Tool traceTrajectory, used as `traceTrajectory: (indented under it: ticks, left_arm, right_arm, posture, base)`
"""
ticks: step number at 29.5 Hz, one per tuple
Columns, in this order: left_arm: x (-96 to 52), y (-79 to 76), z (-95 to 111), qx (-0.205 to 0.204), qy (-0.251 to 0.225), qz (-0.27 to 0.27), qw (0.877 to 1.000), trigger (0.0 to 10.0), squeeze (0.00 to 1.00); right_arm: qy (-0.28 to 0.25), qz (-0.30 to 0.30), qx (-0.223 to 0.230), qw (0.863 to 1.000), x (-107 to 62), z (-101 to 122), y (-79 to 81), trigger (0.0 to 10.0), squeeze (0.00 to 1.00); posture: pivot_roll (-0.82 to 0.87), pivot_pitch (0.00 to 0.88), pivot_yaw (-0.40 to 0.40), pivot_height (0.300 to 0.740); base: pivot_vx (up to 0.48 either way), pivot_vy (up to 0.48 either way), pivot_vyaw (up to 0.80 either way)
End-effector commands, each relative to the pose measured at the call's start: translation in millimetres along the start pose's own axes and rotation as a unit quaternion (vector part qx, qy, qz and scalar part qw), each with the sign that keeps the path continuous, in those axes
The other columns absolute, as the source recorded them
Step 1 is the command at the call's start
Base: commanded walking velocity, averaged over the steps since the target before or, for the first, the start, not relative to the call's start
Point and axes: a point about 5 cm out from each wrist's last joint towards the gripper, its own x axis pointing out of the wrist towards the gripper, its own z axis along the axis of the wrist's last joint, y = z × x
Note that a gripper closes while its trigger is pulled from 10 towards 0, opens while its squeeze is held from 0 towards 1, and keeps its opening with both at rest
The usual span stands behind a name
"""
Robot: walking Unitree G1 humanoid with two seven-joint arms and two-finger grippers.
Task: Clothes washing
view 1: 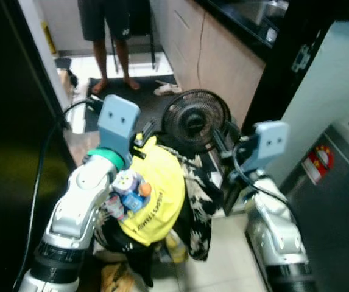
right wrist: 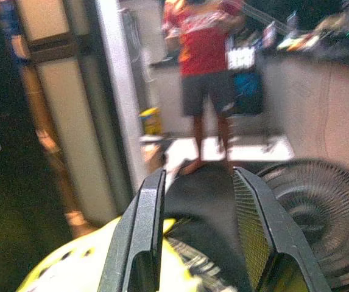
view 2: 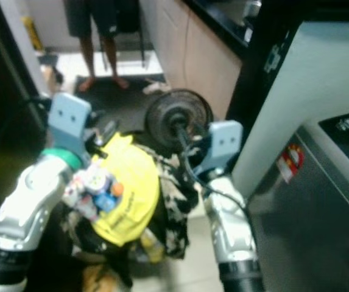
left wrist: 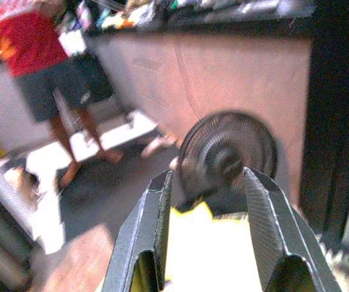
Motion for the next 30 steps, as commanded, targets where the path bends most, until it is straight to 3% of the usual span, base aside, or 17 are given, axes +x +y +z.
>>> traceTrajectory:
  ticks: [1,6,13,20,30]
  left_arm:
    - [2.8,-3.0,-3.1,0.008,0.008,-0.001,1.0,10.0,0.0]
    - [3.6,-2.1,-4.0,0.009,0.009,0.005,1.0,10.0,0.0]
    - [4.7,-2.6,-3.5,0.007,0.007,0.004,1.0,10.0,0.0]
    - [5.0,-2.0,-3.9,0.005,0.009,0.007,1.0,10.0,0.0]
    - [4.4,-3.2,-8.0,-0.008,0.019,-0.003,1.0,10.0,0.0]
  right_arm:
    - [0.002,-0.013,0.012,1.0,-3.4,-1.7,-5.7,10.0,0.0]
    - [0.008,-0.017,0.014,1.0,-5.4,-5.1,-7.0,10.0,0.0]
    - [0.012,-0.02,0.002,1.0,-6.8,-7.4,-7.9,10.0,0.0]
    - [0.011,-0.022,0.008,1.0,-7.3,-7.8,-8.4,10.0,0.0]
    - [0.012,-0.022,0.012,1.0,-7.9,-8.8,-8.8,10.0,0.0]
  posture:
    - [0.0,0.067,0.028,0.74]
    - [0.0,0.072,0.03,0.74]
    - [0.0,0.072,0.03,0.74]
    - [-0.01,0.076,0.031,0.74]
    - [-0.01,0.076,0.031,0.74]
  base:
    - [0.368,0.311,0.0]
    - [0.367,0.311,0.0]
    - [0.368,0.309,0.79]
    - [0.34,0.316,0.0]
    - [0.0,0.0,0.0]
